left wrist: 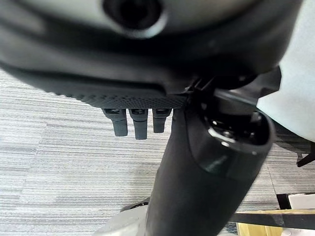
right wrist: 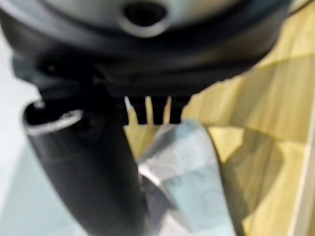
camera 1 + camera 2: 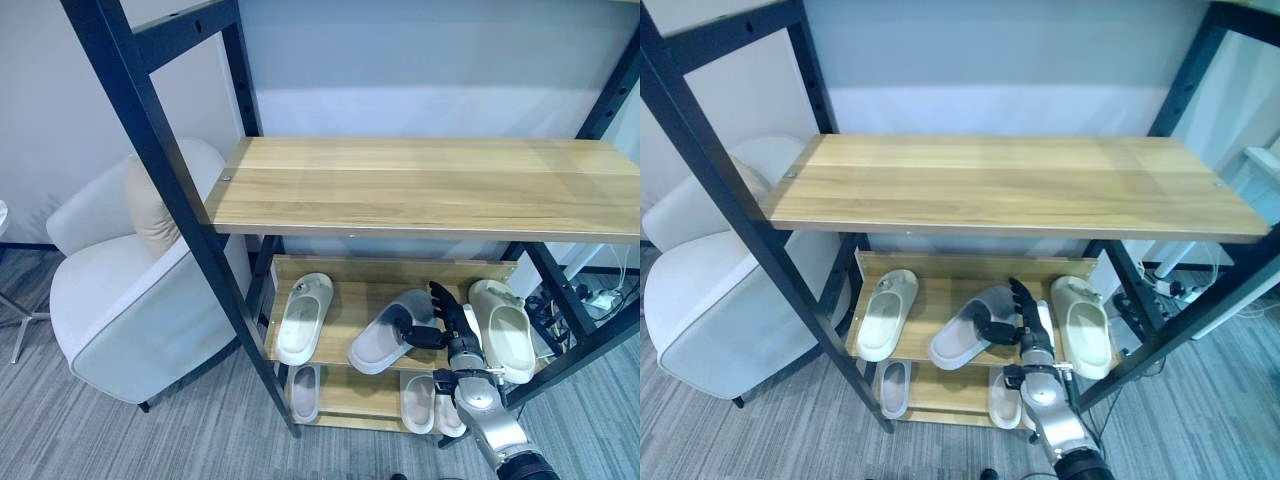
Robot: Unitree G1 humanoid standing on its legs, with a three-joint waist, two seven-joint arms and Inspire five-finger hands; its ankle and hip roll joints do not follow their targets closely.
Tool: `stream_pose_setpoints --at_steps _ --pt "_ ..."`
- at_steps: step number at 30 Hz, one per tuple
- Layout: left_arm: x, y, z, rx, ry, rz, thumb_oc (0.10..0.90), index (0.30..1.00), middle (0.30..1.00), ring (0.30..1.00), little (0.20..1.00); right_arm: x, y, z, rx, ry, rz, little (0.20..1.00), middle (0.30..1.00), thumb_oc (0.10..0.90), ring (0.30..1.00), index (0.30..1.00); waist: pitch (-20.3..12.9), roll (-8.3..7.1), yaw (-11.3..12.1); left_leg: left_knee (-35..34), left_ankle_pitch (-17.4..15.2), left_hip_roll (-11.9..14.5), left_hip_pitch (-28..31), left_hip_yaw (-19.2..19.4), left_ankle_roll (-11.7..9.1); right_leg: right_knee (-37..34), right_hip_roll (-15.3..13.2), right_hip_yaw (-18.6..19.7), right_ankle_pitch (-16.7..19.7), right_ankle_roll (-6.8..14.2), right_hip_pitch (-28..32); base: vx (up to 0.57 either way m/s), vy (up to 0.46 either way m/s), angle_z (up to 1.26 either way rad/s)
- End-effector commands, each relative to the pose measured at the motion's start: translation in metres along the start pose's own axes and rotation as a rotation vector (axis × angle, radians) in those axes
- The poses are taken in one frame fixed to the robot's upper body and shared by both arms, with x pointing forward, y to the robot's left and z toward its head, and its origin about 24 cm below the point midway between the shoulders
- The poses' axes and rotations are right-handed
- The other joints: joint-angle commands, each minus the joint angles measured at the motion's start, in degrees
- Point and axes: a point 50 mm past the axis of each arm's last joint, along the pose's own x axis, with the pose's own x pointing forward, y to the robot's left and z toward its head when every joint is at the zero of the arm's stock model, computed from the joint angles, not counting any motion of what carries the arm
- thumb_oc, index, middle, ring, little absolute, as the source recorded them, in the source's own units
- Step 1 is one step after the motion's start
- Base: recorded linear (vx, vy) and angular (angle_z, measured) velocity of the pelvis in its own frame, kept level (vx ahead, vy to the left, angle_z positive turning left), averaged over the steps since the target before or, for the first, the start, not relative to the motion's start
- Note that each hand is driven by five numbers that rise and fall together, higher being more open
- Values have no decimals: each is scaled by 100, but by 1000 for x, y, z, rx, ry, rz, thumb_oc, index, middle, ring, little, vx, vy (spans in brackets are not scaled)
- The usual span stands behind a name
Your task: Arrange the slippers neatly on the shoe rack.
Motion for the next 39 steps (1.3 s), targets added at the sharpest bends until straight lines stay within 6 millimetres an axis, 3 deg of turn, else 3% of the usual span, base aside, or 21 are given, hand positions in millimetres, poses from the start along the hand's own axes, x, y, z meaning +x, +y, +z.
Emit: stream_pose_setpoints --at_steps 1,2,13,16,17,23,29,35,38,39 --pt "3 4 24 34 -54 16 800 900 900 900 900 27 -12 45 -28 -158 -39 549 549 566 549 549 377 -4 80 51 -971 -103 80 61 92 71 -186 -130 -989 124 375 0 0 0" --pt "3 4 25 34 -56 14 800 900 900 900 900 27 -12 43 -34 -151 -35 300 300 400 300 300 381 -8 81 51 -969 -101 85 55 91 71 -187 -142 -992 121 382 0 0 0" --pt "3 2 27 38 -61 2 800 900 900 900 900 21 -20 40 -196 -180 -40 300 300 400 300 300 381 -20 31 51 -995 -85 140 34 91 71 -164 -155 -1003 115 430 0 0 0" --pt "3 3 30 47 -79 6 800 900 900 900 900 16 -35 64 -316 -328 -105 300 300 400 300 300 389 -21 -10 51 -1005 -79 151 41 96 71 -155 -152 -1004 115 439 -15 -5 3" --pt "3 3 29 47 -80 5 800 900 900 900 900 16 -36 64 -317 -328 -105 300 300 400 300 300 389 -19 -7 51 -1005 -78 153 41 96 71 -154 -152 -1004 115 441 -20 -8 4" --pt "4 7 32 72 -95 9 800 900 900 900 900 -9 -45 115 -491 -639 -121 300 300 400 300 300 353 -48 -84 51 -1026 -41 185 96 92 71 -136 -146 -1020 109 457 -36 -17 0" --pt "4 7 39 77 -116 3 800 900 900 900 900 -31 -40 135 -552 -792 -75 300 300 400 300 300 314 -56 -139 51 -1014 -9 198 127 85 71 -112 -127 -1028 97 463 -34 -18 -4" --pt "5 10 43 37 -129 -2 800 900 900 900 900 -61 -25 147 -490 -921 111 300 300 400 300 300 284 -42 -220 51 -979 54 219 128 55 72 -73 -62 -1061 71 493 -47 -47 -3" --pt "6 19 54 -1 -158 15 800 900 900 900 900 -72 -18 151 -473 -973 209 300 300 400 300 300 405 -31 -288 51 -890 152 197 44 40 498 36 100 -1305 -50 354 -105 -81 -2" --pt "6 29 67 -40 -196 41 800 900 900 900 900 -77 -14 154 -457 -999 282 300 300 400 300 300 548 -37 -329 51 -767 260 82 -47 29 826 208 397 -1548 -135 144 -175 -112 7"
